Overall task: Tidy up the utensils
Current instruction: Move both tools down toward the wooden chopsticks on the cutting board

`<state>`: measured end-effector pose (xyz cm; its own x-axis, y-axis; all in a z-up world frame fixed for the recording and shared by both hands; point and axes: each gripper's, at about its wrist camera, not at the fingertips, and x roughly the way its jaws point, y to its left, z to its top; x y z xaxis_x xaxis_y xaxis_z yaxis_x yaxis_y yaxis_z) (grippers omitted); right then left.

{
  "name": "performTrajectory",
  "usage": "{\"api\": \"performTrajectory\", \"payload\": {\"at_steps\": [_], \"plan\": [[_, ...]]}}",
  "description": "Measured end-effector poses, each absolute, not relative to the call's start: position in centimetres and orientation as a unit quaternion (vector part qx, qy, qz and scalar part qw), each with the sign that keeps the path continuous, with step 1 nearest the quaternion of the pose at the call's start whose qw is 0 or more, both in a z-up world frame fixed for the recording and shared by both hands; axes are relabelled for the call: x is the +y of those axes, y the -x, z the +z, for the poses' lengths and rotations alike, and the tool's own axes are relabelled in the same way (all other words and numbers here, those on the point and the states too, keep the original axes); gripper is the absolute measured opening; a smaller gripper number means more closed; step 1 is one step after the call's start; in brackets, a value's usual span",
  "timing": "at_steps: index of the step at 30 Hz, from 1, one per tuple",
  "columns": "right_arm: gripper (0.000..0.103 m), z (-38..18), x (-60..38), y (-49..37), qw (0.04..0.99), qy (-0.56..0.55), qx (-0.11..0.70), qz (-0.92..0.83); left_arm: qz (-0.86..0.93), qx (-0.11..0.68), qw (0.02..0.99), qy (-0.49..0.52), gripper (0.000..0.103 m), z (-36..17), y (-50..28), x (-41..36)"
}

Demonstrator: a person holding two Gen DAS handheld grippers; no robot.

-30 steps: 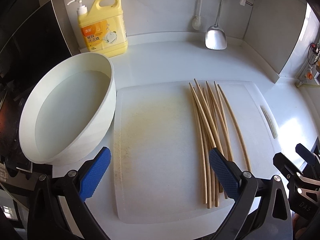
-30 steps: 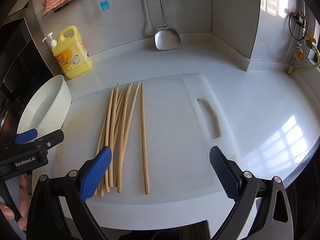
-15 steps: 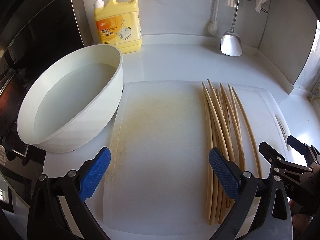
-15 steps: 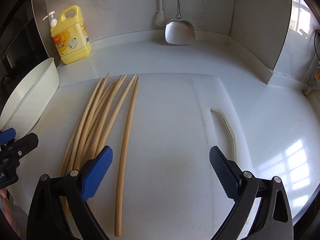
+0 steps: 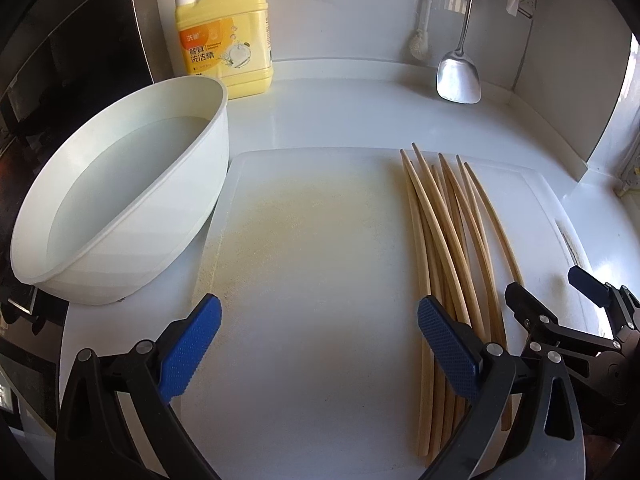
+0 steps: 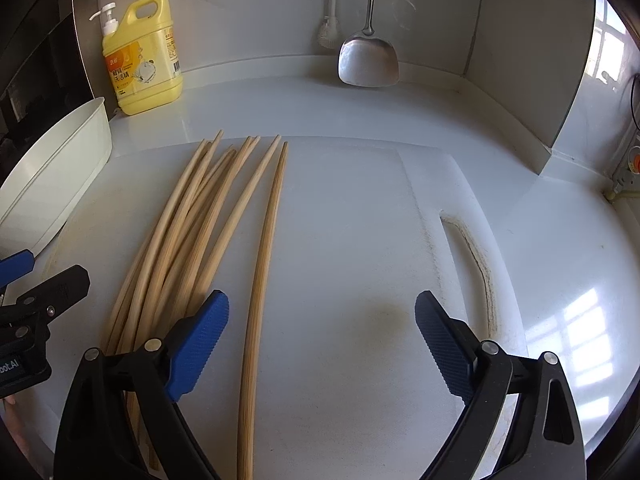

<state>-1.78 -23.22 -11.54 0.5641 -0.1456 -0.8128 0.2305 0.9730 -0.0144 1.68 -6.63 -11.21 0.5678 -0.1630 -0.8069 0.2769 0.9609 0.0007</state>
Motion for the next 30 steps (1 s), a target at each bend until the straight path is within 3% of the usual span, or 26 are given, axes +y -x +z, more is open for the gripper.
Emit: {"api": "performTrajectory", "payload": {"at_steps": [30], "plan": [[0.09,-11.6,-25.7,2.3,0.886,-0.062,0.445,-0.115,-0.137,0.46,0.875,-0.07,0.098,-13.2,-3.2,-8.5]]}}
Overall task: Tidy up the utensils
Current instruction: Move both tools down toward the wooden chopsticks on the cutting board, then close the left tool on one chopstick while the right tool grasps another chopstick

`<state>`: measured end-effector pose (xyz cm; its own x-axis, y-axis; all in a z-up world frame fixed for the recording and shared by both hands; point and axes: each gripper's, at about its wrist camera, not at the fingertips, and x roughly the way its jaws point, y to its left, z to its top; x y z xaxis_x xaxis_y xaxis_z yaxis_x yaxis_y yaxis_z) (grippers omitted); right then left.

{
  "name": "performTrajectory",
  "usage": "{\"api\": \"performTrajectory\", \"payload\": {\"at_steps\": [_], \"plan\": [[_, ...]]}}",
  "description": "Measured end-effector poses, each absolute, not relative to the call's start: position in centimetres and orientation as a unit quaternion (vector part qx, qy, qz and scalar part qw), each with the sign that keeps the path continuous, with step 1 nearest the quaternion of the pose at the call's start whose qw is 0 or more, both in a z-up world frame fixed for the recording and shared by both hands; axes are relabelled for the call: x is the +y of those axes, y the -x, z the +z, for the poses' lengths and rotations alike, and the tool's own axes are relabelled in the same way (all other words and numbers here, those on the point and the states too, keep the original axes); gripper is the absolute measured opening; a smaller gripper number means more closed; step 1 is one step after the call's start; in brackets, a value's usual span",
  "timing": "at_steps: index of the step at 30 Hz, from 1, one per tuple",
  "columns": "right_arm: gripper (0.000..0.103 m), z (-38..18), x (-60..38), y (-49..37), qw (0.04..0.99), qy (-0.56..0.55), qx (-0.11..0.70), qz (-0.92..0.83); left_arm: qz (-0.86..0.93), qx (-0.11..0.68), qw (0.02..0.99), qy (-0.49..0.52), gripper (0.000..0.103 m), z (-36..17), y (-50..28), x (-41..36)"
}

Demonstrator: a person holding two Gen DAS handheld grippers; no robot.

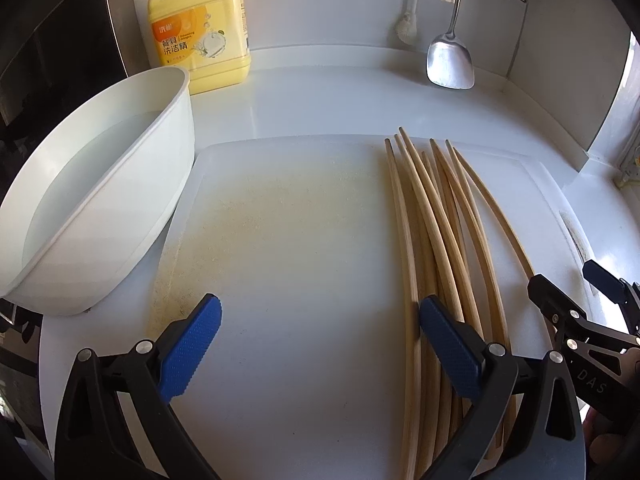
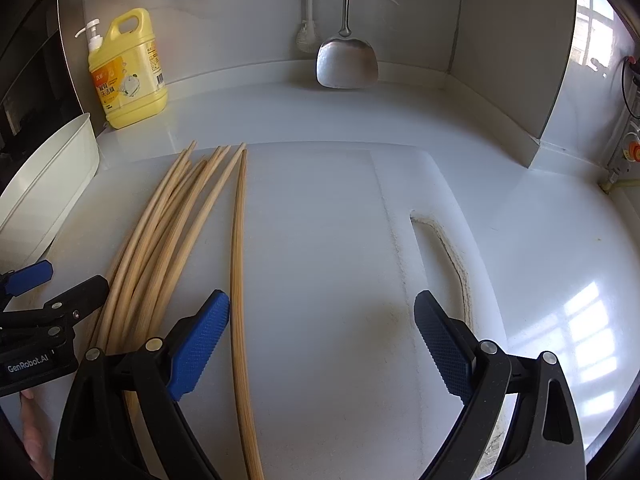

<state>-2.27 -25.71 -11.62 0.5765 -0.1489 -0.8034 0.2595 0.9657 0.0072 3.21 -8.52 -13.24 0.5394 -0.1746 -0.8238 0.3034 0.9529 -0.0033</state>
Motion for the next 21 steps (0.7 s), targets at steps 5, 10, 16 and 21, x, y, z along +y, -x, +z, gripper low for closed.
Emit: {"api": "performTrajectory", "payload": {"at_steps": [5,10,16,21], "plan": [[0.09,-11.6,-25.6,1.8,0.887,-0.057,0.445,-0.11,-0.129,0.466,0.873,-0.062,0.098,-13.5,-4.0,-8.4],[0.074,-11.5,-25.0,1.2,0.892,-0.047,0.439,-0.098,-0.124,0.466,0.875,-0.057,0.096,-13.5,-4.3,-8.5],[0.059,-11.5,-24.3,1.2,0.896,-0.038,0.435,-0.082,-0.144,0.451,0.878,-0.069,0.068,-13.0,-3.1,-9.0],[0.046,-11.3,-23.6,1.5,0.898,-0.026,0.435,-0.061,-0.159,0.446,0.878,-0.074,0.042,-12.7,-2.5,-9.6]]}}
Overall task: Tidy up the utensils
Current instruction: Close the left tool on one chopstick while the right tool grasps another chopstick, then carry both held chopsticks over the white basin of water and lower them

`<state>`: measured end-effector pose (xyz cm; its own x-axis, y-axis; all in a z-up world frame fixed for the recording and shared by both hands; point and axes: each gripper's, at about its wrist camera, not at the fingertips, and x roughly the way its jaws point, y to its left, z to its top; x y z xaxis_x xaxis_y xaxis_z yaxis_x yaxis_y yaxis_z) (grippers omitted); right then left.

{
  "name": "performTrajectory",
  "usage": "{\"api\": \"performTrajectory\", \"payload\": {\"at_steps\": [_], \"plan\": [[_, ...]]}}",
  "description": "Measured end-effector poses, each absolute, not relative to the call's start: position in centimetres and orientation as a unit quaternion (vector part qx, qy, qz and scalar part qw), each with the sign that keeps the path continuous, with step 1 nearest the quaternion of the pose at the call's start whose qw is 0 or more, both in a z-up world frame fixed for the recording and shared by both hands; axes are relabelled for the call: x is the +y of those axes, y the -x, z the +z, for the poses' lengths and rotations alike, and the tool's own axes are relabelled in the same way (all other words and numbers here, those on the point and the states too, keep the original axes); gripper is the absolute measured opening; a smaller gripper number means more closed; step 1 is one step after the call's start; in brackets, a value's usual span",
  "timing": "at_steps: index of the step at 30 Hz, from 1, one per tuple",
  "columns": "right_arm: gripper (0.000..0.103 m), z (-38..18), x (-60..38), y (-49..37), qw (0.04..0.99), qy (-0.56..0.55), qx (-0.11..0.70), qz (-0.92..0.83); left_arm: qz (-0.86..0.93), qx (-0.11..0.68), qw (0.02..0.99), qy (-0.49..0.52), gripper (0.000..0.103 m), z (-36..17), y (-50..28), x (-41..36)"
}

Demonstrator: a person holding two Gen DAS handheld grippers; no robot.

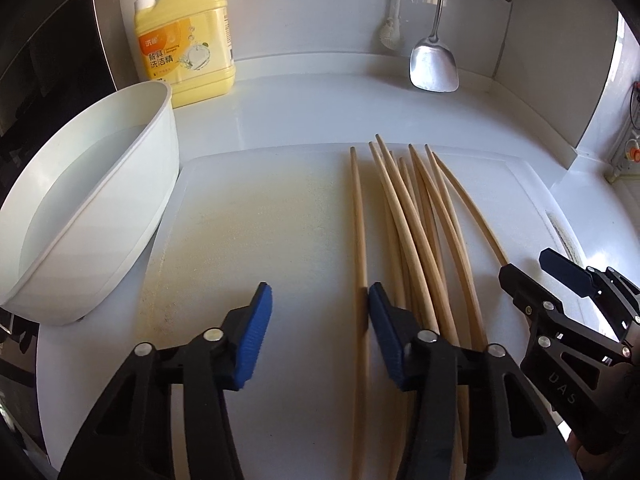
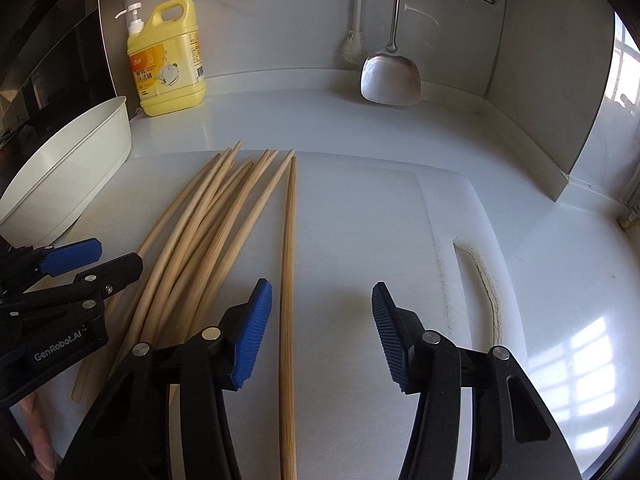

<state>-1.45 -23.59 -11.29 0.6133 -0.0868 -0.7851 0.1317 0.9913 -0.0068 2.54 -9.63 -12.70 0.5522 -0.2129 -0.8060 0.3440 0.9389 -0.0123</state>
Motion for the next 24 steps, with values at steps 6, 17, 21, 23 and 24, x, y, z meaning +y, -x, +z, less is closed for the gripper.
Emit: {"api": "performTrajectory", "payload": {"at_steps": [6,17,21,23,24], "plan": [[0.022,-11.0,-22.5,1.4,0.899,-0.011,0.436,-0.04,-0.167,0.447,0.876,-0.075,0.008,-12.5,-2.3,-10.0],[0.006,-10.5,-23.7,1.8,0.897,-0.06,0.437,-0.031,-0.176,0.462,0.868,-0.044,0.007,-12.2,-2.5,-9.0],[0.006,-9.9,-23.9,2.1,0.898,-0.071,0.433,-0.032,-0.173,0.462,0.869,-0.038,0.007,-11.2,-2.3,-8.7],[0.006,-9.3,-24.0,2.2,0.899,-0.074,0.43,-0.031,-0.171,0.462,0.87,-0.032,0.007,-10.3,-2.2,-8.5],[0.006,-9.0,-24.0,2.2,0.9,-0.075,0.428,-0.029,-0.17,0.462,0.87,-0.028,0.007,-9.7,-2.1,-8.4]]}}
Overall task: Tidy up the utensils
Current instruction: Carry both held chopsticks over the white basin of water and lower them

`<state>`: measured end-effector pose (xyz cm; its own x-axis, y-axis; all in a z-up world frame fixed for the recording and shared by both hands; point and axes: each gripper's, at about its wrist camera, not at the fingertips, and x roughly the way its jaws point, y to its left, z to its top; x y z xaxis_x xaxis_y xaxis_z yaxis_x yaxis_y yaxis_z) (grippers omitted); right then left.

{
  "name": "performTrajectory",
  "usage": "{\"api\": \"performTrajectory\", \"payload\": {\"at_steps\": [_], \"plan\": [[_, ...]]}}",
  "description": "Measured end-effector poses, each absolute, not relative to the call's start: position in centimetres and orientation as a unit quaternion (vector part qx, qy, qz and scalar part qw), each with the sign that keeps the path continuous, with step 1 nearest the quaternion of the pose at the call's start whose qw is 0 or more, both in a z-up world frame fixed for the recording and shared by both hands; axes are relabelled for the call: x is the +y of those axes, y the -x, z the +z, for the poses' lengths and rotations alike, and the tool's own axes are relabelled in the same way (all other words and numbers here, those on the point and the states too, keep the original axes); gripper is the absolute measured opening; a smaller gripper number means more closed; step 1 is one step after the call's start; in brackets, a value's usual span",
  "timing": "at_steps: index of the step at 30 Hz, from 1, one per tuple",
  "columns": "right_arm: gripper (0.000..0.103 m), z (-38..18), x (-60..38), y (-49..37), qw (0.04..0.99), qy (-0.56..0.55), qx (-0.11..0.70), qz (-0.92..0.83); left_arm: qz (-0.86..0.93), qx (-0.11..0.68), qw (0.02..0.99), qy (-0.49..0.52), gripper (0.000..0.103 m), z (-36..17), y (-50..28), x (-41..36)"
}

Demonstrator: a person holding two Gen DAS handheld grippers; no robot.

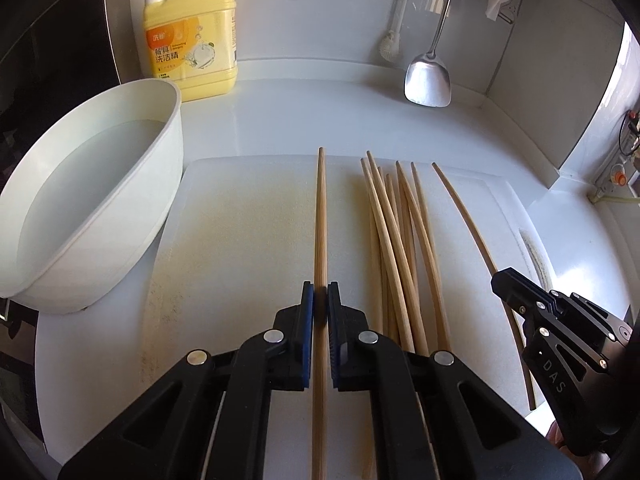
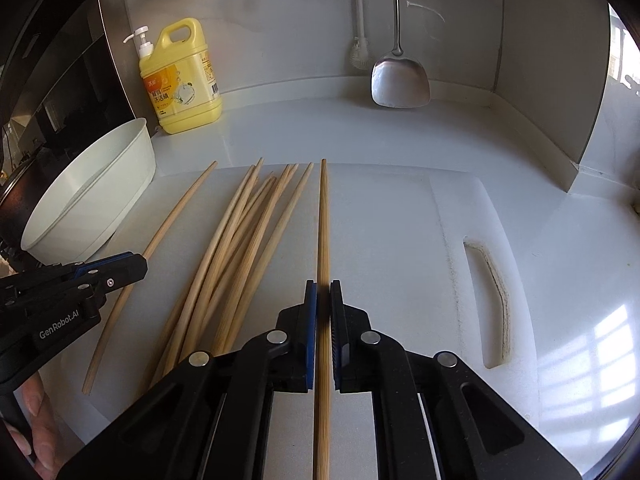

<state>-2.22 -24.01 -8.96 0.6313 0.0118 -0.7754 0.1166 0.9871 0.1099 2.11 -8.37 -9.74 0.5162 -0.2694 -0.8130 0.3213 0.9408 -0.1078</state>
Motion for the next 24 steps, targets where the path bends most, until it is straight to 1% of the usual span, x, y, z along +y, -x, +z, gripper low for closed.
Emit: {"api": "performTrajectory", "payload": {"at_steps": [8,15,19,24], "plan": [[0.006,-4.0,-22.9,1.5,0.913,-0.065,0.404,0.0,-0.15,0.449,0.881,0.004,0.007,-4.0,-1.8,-6.3],[0.006,0.8,-16.9,-2.0,0.925,-0.054,0.373,0.054,-0.104,0.43,0.896,0.022,0.007,0.0,-3.7,-0.1],[0.006,2.3,-11.6,-5.1,0.927,-0.054,0.362,0.08,-0.08,0.421,0.903,0.016,0.007,0.7,-6.3,4.7],[0.006,1.9,-4.6,-9.8,0.917,-0.064,0.379,0.107,-0.069,0.431,0.9,0.016,0.007,0.1,-10.5,10.6]]}}
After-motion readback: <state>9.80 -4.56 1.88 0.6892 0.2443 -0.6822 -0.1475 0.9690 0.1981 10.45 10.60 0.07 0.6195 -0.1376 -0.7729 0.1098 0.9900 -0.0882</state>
